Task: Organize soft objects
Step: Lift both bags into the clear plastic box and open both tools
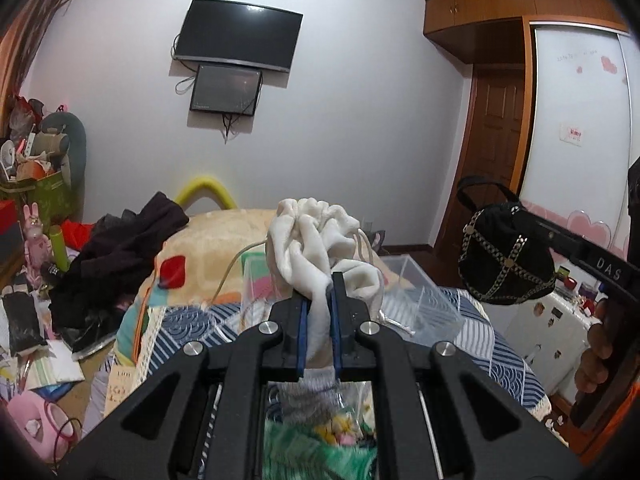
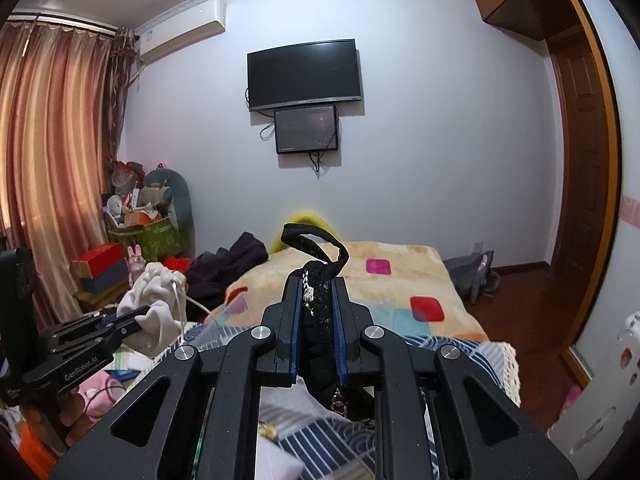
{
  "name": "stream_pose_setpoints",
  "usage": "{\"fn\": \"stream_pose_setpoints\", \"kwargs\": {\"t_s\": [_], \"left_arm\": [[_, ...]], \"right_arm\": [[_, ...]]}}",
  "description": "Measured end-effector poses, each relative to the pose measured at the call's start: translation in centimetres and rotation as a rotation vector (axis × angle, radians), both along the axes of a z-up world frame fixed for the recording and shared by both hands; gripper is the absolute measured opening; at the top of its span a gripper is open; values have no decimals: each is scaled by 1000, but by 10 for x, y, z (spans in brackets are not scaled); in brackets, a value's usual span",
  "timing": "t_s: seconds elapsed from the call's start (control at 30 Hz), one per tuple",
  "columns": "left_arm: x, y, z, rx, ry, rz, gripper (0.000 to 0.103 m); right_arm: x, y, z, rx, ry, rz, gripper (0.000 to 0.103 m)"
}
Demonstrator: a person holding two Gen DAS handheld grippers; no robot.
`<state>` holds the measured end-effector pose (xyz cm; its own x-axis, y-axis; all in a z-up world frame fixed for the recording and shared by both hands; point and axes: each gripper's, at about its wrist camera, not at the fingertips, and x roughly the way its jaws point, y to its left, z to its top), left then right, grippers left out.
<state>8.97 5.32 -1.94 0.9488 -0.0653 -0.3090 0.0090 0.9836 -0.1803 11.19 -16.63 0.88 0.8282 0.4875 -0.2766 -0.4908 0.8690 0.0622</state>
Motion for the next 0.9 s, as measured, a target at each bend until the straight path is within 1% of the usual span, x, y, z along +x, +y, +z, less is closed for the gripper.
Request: {"fn": "stream_pose_setpoints", "kwargs": {"t_s": [0.17, 0.33, 0.5, 0.63, 0.8, 0.9], "left_arm": [[21, 4, 6, 17, -1, 10, 9], [52, 4, -6, 37, 61, -1, 9], [81, 0, -27, 60, 146, 4, 9], [100, -2, -46, 72, 218, -4, 9], [115, -4, -63, 78, 292, -12, 9], [118, -7, -68, 81, 321, -19, 9]], "right_arm": [[15, 12, -3, -6, -2, 10, 12], [32, 26, -11, -23, 34, 39, 12], [53, 34, -29, -50, 109, 61, 12], [69, 37, -50, -79, 191, 59, 12], [78, 40, -71, -141, 273, 34, 12], [82, 41, -75, -171, 300, 24, 13]]}}
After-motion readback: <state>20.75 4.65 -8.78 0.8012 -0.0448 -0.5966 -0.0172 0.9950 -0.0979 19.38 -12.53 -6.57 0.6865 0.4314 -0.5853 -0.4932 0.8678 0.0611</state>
